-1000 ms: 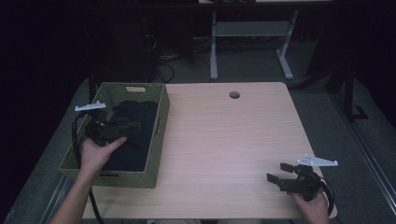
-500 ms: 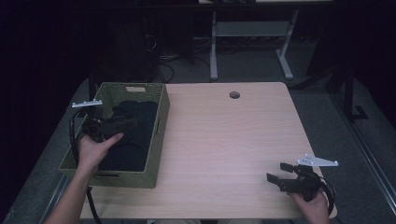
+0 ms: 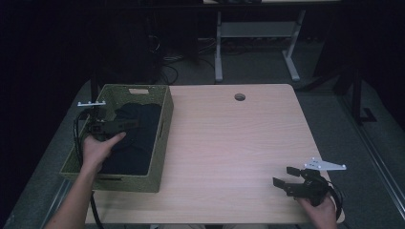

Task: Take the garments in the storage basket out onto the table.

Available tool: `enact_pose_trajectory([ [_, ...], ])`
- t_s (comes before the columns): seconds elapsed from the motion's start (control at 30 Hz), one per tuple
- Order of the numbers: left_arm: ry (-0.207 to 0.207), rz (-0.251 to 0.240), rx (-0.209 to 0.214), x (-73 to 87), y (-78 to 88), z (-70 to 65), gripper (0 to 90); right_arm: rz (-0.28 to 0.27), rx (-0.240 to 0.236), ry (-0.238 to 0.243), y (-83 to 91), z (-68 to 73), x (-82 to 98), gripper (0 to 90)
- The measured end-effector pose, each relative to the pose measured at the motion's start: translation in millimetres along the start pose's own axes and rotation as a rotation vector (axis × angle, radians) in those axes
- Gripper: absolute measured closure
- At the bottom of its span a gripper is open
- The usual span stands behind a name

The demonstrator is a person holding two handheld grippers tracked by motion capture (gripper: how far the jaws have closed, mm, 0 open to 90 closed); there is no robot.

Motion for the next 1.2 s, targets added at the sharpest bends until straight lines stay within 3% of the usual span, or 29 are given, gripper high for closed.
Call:
enact_pose_trajectory([
  [0.27, 0.041, 0.025, -0.032, 3.0, -6.4, 15.2, 22.1, -0.002, -0.004, 0.000, 1.5, -0.8, 0.3, 16.0],
  [0.6, 0.069, 0.053, -0.049, 7.8, -12.7, 24.0, 23.2, -0.005, -0.006, 0.001, 2.2, -0.4, 0.2, 16.0],
  [0.63, 0.069, 0.076, -0.062, 10.3, -14.4, 27.5, 23.2, -0.004, -0.006, 0.001, 2.2, -0.3, 0.3, 16.0],
  [0.9, 0.088, 0.109, -0.089, 15.8, -18.8, 36.5, 23.5, -0.004, -0.010, 0.001, 2.5, 0.2, 0.3, 16.0],
  [1.2, 0.153, 0.176, -0.134, 25.4, -29.8, 49.2, 23.8, -0.001, -0.014, 0.001, 2.9, 0.8, 0.4, 16.1],
])
Point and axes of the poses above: each handheld gripper's, and its own axes: y roughly backward along the jaws, x roughly out of its underside, z roughly to its left, the point moved 5 cm from there along -y, roughly forward along the jaws, and after that the axes turned 12 degrees about -z, right-handed, at the moved point
